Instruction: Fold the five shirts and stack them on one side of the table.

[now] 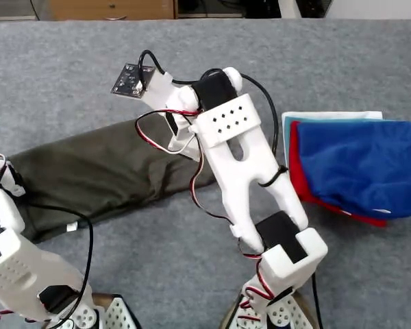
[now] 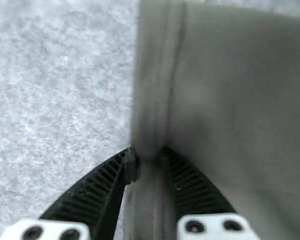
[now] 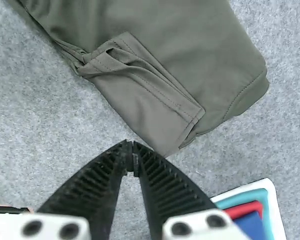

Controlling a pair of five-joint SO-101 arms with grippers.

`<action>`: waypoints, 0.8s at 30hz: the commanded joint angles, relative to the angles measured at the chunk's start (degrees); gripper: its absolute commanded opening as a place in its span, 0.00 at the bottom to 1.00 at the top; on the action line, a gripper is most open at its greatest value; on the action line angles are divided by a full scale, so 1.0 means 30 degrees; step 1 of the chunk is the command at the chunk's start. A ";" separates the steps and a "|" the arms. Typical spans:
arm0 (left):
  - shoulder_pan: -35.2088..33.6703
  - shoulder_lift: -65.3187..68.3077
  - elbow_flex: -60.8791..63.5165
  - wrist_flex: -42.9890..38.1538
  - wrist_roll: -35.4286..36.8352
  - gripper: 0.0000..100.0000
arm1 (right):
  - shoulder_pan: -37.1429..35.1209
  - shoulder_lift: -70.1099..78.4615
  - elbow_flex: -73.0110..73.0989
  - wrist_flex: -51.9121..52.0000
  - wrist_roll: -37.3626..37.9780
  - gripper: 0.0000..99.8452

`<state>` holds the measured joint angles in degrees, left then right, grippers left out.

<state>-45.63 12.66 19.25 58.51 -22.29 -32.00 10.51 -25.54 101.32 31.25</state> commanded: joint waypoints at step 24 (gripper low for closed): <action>-0.3136 0.2623 -1.3275 0.9788 -0.0322 0.02 | 0.2154 -0.1245 -0.0132 -0.0850 0.0674 0.00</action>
<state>-53.19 21.19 -13.71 84.88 -22.64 -26.73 10.51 -25.54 99.47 32.92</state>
